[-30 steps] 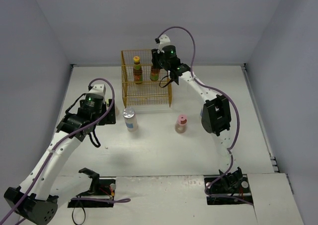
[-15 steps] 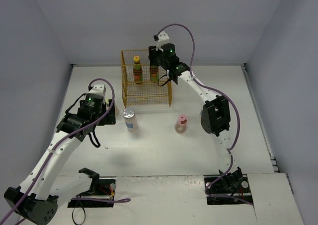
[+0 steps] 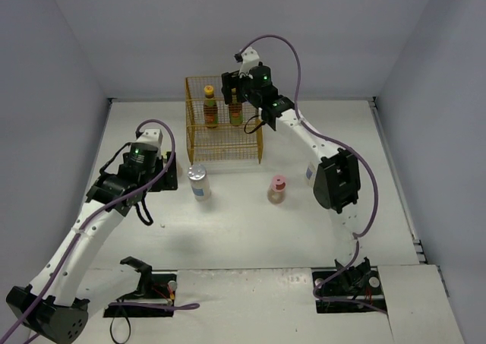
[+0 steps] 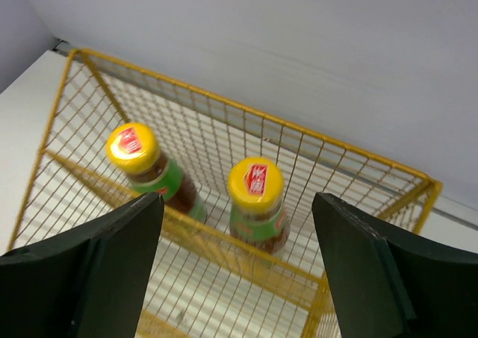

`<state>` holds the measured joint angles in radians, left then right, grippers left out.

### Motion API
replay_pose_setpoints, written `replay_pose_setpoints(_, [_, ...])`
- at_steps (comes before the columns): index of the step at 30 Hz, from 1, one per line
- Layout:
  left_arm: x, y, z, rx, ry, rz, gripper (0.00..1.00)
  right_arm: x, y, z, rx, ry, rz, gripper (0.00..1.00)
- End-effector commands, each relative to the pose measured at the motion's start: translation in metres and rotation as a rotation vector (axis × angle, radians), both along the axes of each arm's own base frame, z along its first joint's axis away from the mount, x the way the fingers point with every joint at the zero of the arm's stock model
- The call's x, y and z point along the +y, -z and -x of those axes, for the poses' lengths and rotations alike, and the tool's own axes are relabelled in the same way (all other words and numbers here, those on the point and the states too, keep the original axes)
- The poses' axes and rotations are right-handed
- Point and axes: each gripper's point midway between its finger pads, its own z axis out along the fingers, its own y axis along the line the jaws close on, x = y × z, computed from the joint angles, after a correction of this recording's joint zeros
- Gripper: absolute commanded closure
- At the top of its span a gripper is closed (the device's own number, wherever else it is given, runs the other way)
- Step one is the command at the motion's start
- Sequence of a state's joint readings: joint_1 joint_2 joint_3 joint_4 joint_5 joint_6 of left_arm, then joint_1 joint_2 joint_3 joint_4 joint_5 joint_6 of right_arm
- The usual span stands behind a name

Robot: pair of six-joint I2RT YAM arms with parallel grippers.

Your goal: Organize the condiment bottles

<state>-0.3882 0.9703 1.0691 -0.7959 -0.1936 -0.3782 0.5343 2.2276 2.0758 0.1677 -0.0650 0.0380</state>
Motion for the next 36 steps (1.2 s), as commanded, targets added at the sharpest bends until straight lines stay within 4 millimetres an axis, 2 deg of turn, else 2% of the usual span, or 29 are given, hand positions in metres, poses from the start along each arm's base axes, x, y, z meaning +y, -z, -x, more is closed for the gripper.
replay_pose_setpoints(1, [-0.014,-0.021,-0.012,-0.082,0.043,0.061,0.23,-0.005,-0.129,0.042,-0.224,-0.069,-0.109,0.17])
replay_pose_setpoints(2, [-0.023,-0.022,-0.015,-0.091,0.085,0.087,0.23,-0.009,-0.143,0.052,-0.241,-0.078,-0.119,0.15])
replay_pose_setpoints(3, [-0.029,-0.02,-0.016,-0.09,0.108,0.104,0.23,-0.009,-0.132,0.056,-0.217,-0.089,-0.107,0.15])
replay_pose_setpoints(4, [-0.035,-0.02,-0.018,-0.094,0.132,0.121,0.23,-0.011,-0.133,0.062,-0.212,-0.102,-0.106,0.14])
replay_pose_setpoints(5, [-0.045,-0.019,-0.02,-0.099,0.172,0.151,0.23,-0.015,-0.143,0.071,-0.223,-0.105,-0.112,0.14])
replay_pose_setpoints(6, [-0.052,-0.018,-0.021,-0.095,0.204,0.173,0.23,-0.017,-0.133,0.074,-0.204,-0.11,-0.09,0.14])
replay_pose_setpoints(7, [-0.057,-0.015,-0.024,-0.087,0.217,0.184,0.23,-0.02,-0.131,0.078,-0.203,-0.116,-0.072,0.14])
replay_pose_setpoints(8, [-0.063,-0.017,-0.028,-0.103,0.236,0.202,0.23,-0.024,-0.139,0.086,-0.209,-0.121,-0.076,0.13])
replay_pose_setpoints(9, [-0.068,-0.013,-0.029,-0.092,0.255,0.22,0.23,-0.027,-0.137,0.09,-0.203,-0.121,-0.072,0.13])
replay_pose_setpoints(10, [-0.072,-0.008,-0.033,-0.08,0.263,0.226,0.23,-0.029,-0.125,0.093,-0.178,-0.123,-0.058,0.12])
replay_pose_setpoints(11, [-0.076,-0.008,-0.038,-0.09,0.269,0.237,0.23,-0.034,-0.131,0.1,-0.186,-0.121,-0.062,0.12])
replay_pose_setpoints(12, [-0.08,-0.002,-0.041,-0.071,0.276,0.241,0.23,-0.037,-0.129,0.102,-0.18,-0.122,-0.058,0.12])
replay_pose_setpoints(13, [-0.082,-0.002,-0.044,-0.069,0.279,0.244,0.23,-0.04,-0.116,0.105,-0.153,-0.119,-0.045,0.11])
replay_pose_setpoints(15, [-0.087,0.001,-0.05,-0.063,0.284,0.254,0.23,-0.049,-0.118,0.111,-0.15,-0.109,-0.047,0.11])
replay_pose_setpoints(20, [-0.094,0.016,-0.064,-0.025,0.276,0.24,0.23,-0.068,-0.1,0.122,-0.107,-0.085,-0.028,0.11])
replay_pose_setpoints(28, [-0.112,0.038,-0.066,0.014,0.313,0.168,0.23,-0.1,-0.09,0.125,-0.071,-0.031,-0.049,0.1])
replay_pose_setpoints(33, [-0.11,0.044,-0.072,0.009,0.3,0.126,0.23,-0.111,-0.087,0.128,-0.062,-0.019,-0.062,0.1])
replay_pose_setpoints(34, [-0.11,0.044,-0.072,0.006,0.298,0.124,0.25,-0.113,-0.087,0.128,-0.061,-0.016,-0.064,0.1])
replay_pose_setpoints(36, [-0.11,0.038,-0.076,-0.01,0.295,0.12,0.42,-0.117,-0.085,0.127,-0.056,-0.008,-0.063,0.11])
